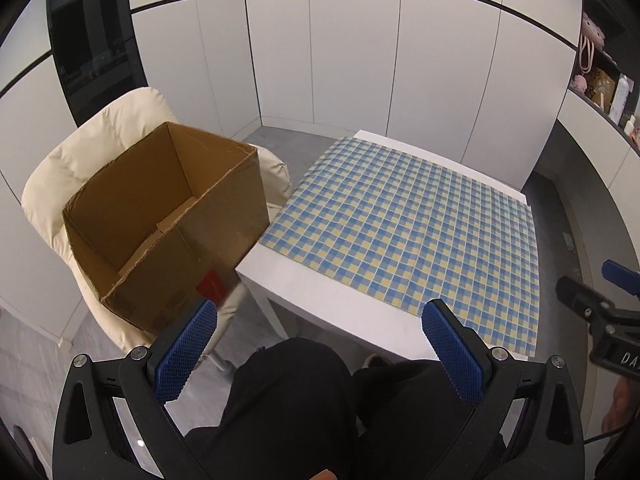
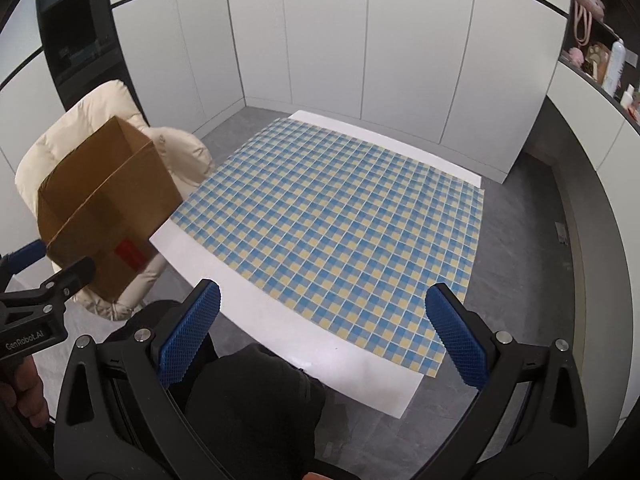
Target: Organize objects
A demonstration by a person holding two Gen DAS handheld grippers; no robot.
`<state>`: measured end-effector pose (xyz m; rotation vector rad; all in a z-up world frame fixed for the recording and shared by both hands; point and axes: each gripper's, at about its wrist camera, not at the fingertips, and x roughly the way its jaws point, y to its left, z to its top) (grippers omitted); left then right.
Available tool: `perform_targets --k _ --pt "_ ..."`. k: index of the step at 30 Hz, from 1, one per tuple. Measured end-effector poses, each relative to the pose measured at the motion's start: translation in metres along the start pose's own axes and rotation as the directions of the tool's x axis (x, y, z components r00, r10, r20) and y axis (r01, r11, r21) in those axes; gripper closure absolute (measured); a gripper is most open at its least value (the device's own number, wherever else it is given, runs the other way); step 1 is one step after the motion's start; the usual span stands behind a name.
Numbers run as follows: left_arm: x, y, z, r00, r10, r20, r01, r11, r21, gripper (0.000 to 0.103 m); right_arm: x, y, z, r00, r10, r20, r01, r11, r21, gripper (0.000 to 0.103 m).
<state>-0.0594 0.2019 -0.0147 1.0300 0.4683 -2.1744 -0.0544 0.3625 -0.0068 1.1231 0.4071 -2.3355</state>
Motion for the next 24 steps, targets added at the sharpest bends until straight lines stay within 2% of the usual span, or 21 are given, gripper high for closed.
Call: perform_targets --k 8,24 --pt "0.005 -0.004 -0.003 1.000 -0.001 -0.010 0.001 1.000 0.004 0.001 0.004 -0.003 0.002 1.000 -0.003 -0.008 0.003 1.000 0.025 0.000" --pt "0.003 -0.010 -0.008 1.000 -0.004 -0.008 0.004 0.999 0.037 0.001 0.005 0.003 0.001 1.000 -0.010 -0.006 0.010 1.000 -0.006 0.000"
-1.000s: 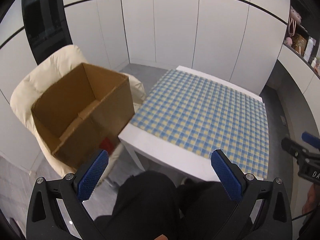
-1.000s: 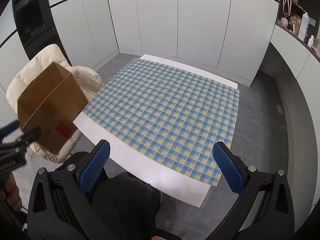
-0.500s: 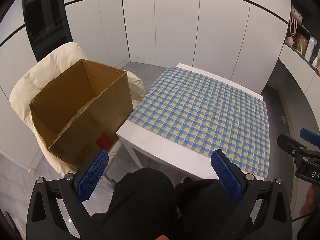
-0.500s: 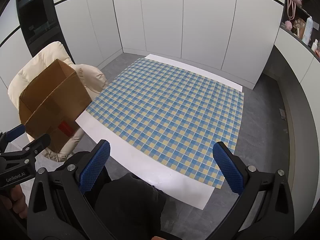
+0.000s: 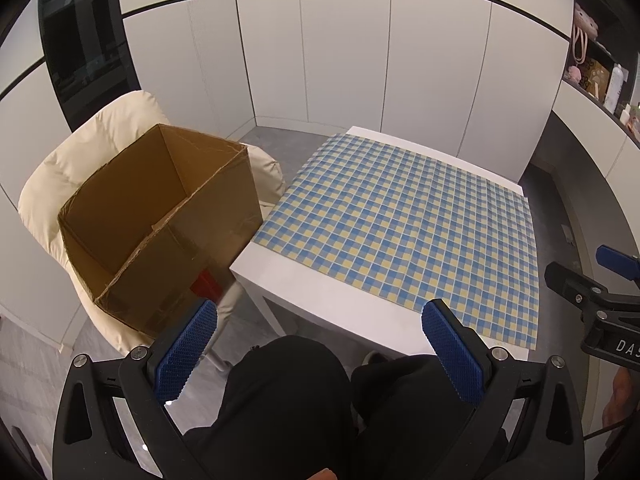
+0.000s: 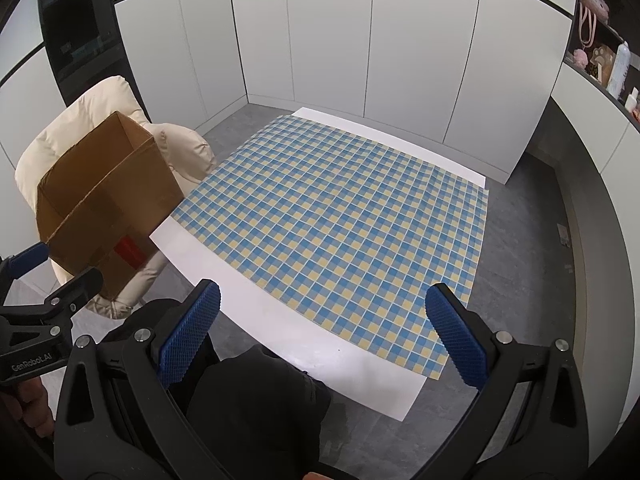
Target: Organize objects
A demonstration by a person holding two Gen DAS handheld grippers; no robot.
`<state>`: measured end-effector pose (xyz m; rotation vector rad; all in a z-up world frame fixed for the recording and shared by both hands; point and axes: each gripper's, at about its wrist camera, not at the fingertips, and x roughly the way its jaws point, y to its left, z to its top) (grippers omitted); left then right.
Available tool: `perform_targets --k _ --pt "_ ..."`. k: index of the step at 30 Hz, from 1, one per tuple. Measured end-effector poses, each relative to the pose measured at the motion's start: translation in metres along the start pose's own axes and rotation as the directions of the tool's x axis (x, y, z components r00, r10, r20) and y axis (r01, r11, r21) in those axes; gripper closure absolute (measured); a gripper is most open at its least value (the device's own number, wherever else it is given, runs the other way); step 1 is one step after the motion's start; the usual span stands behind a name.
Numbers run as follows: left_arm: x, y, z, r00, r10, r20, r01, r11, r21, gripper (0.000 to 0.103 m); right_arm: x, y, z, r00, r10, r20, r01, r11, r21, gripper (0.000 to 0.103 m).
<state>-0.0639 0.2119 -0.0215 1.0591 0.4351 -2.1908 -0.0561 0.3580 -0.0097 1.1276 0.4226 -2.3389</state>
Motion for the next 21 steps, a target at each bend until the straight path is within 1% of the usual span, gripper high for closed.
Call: perform_targets --k 4,21 --pt "0.0010 -0.0027 -0.0011 1.000 -0.005 -0.010 0.006 1.000 0.008 0.001 0.0001 0.0013 -0.0001 1.000 -0.001 -0.001 0.001 1.000 -0.005 0.000" --pt "0.0005 -0.0043 -0.0011 1.000 -0.005 -0.006 0.005 1.000 0.019 0.001 0.0014 0.0035 -0.0013 1.000 -0.005 0.000 0.005 1.000 -0.020 0.000"
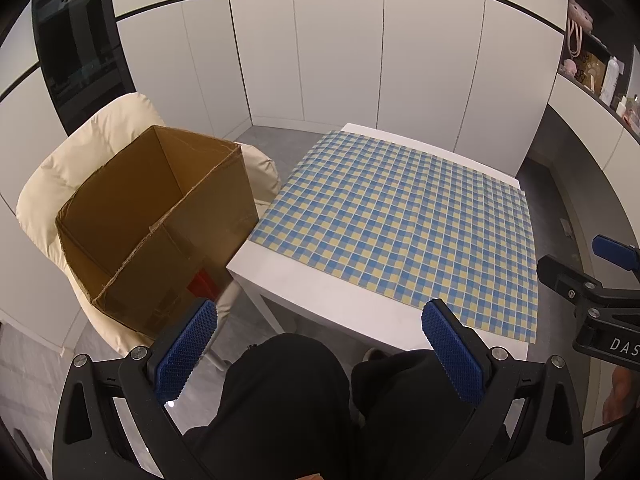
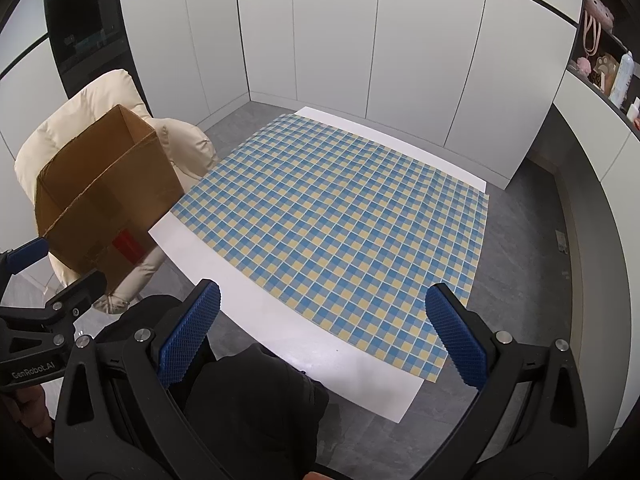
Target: Organize objects
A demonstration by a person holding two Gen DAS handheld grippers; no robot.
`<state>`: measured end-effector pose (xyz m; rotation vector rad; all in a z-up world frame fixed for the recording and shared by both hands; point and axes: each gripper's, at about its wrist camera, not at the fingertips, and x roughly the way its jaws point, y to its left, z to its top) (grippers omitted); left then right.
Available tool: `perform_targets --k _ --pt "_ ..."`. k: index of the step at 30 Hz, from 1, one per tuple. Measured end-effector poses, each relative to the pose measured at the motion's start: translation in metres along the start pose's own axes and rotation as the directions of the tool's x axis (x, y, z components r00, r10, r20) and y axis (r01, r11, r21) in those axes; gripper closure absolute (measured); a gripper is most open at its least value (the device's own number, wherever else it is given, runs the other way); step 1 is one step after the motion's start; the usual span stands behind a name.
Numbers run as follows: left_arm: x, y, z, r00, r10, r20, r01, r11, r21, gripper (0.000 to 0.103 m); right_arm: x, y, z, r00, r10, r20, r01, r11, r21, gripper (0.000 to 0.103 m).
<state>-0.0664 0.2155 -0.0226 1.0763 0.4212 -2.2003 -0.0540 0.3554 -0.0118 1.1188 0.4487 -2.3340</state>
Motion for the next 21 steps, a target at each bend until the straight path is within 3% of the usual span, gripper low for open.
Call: perform_targets --k 21 --pt "0.0000 -0.0019 -0.0017 1.000 -0.002 -0.008 0.002 1.000 0.005 0.001 -0.0003 0.0003 0.0002 1.000 0.001 -0.002 -0.001 1.000 -0.005 0.000"
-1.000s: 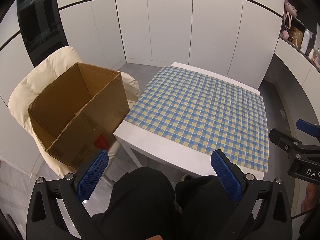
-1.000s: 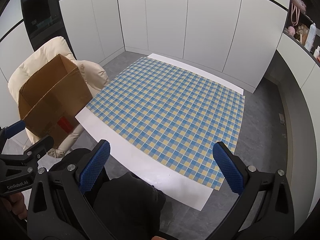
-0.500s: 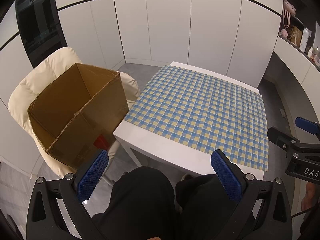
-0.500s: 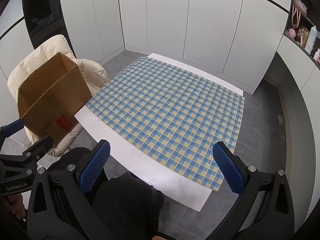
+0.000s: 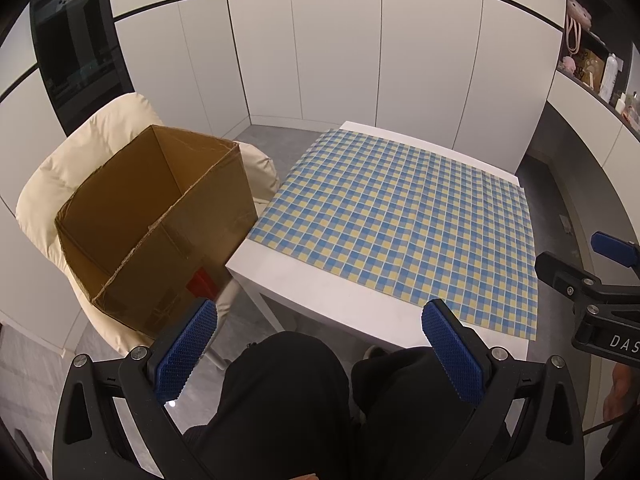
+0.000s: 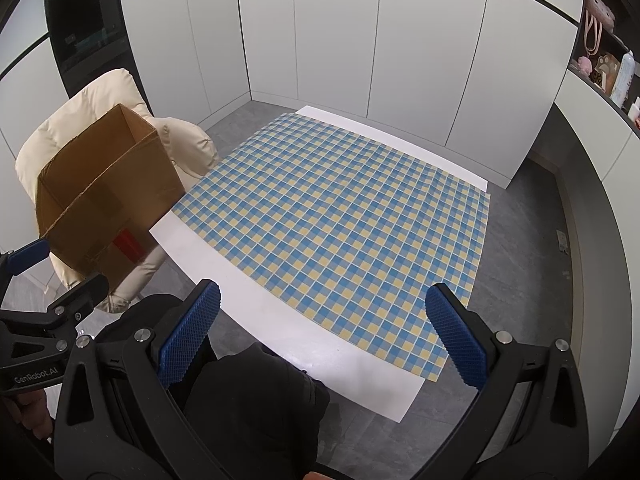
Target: Organize objects
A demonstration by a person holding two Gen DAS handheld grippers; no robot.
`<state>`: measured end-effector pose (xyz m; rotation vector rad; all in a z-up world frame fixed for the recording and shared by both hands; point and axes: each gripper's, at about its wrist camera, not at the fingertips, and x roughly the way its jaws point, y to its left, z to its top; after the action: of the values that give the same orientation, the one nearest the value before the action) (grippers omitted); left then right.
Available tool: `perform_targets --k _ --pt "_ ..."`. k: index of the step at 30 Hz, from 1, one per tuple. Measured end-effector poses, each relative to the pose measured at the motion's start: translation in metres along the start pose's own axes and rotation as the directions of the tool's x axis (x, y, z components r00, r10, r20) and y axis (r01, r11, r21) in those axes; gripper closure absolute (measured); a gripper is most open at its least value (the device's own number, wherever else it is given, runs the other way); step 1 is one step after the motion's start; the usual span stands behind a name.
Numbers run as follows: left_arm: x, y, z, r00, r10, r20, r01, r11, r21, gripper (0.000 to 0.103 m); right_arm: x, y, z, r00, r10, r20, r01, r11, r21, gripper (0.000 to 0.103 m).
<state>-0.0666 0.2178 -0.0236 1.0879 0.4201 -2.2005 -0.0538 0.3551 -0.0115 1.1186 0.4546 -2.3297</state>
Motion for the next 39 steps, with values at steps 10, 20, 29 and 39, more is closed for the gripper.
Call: perform_targets --k 10,20,29,39 --pt "0.0005 0.0003 0.0001 1.000 -0.001 -0.002 0.001 1.000 0.002 0.001 0.0005 0.0011 0.0005 1.000 0.002 -0.005 -0.002 1.000 -0.003 0.000" --pt "0.0011 0.0006 0.0006 1.000 0.001 -0.004 -0.001 1.000 0.003 0.001 0.0004 0.0020 0.0019 1.000 0.003 -0.007 -0.004 1.000 -0.006 0.000" --pt "0.0011 0.0011 0.0006 1.000 0.001 -0.003 -0.001 1.000 0.002 0.001 -0.0001 0.0015 0.0020 1.000 0.004 -0.006 -0.004 1.000 -0.004 0.000" --pt "0.0012 0.0019 0.0014 1.000 0.011 0.000 -0.011 1.000 0.003 0.001 -0.0010 0.0005 0.0021 1.000 0.008 -0.005 -0.008 1.000 0.000 0.000"
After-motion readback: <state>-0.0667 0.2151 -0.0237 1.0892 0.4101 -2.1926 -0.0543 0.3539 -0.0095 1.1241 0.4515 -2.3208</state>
